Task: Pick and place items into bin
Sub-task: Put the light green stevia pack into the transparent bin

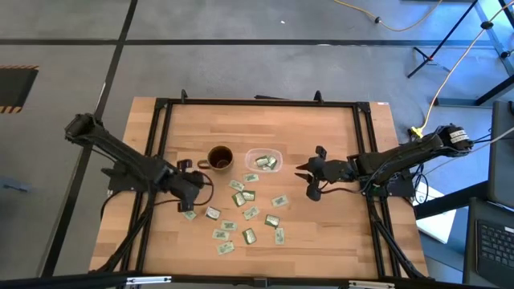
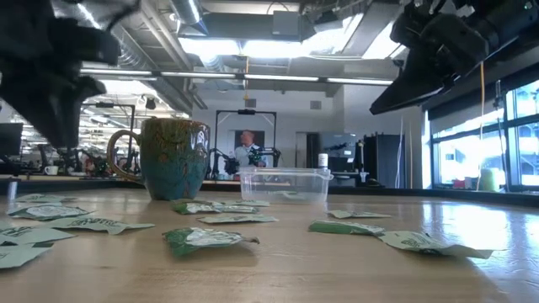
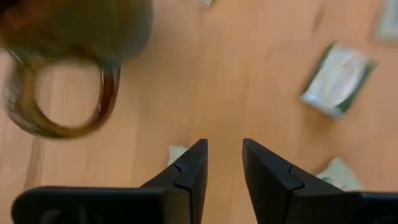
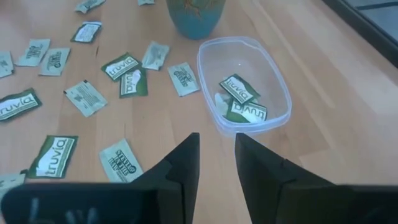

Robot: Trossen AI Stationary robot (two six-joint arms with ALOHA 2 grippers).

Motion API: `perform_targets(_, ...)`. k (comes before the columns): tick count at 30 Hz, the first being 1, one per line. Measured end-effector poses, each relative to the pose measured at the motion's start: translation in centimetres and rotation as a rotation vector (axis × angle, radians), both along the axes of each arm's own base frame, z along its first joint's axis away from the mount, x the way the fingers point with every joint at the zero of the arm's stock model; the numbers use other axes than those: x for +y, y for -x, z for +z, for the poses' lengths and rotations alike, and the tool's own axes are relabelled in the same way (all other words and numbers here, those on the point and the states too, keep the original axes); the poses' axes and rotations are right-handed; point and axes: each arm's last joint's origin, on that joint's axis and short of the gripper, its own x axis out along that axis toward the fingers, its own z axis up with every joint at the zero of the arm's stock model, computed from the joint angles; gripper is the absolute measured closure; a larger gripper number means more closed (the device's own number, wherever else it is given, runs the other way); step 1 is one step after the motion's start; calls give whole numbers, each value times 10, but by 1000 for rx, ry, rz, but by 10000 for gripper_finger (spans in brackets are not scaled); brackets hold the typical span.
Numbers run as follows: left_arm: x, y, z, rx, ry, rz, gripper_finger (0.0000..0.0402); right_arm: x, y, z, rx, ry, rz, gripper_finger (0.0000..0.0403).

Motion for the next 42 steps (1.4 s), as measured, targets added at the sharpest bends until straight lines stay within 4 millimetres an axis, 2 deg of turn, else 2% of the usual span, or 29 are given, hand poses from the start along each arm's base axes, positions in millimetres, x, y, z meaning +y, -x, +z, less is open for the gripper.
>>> perform_targets(8, 2, -10, -22, 82, 8, 274, 319, 0, -1, 1, -14, -3, 0, 297)
perform_targets(14, 5, -9, -32, 119, 39, 370, 315, 0, -1, 1, -14, -3, -1, 297)
perform_targets(22, 13, -3, -46, 131, 27, 395, 307, 0, -1, 1, -15, -4, -1, 297)
perform_targets(27, 15, -6, -50, 90, 41, 377, 317, 0, -1, 1, -14, -4, -1, 297)
perform_targets(33, 21, -1, -63, 84, 78, 410, 328, 0, -1, 1, -14, -5, -1, 297)
perform_targets(42, 21, 1, -66, 104, 94, 401, 342, 0, -1, 1, -14, -4, -2, 297)
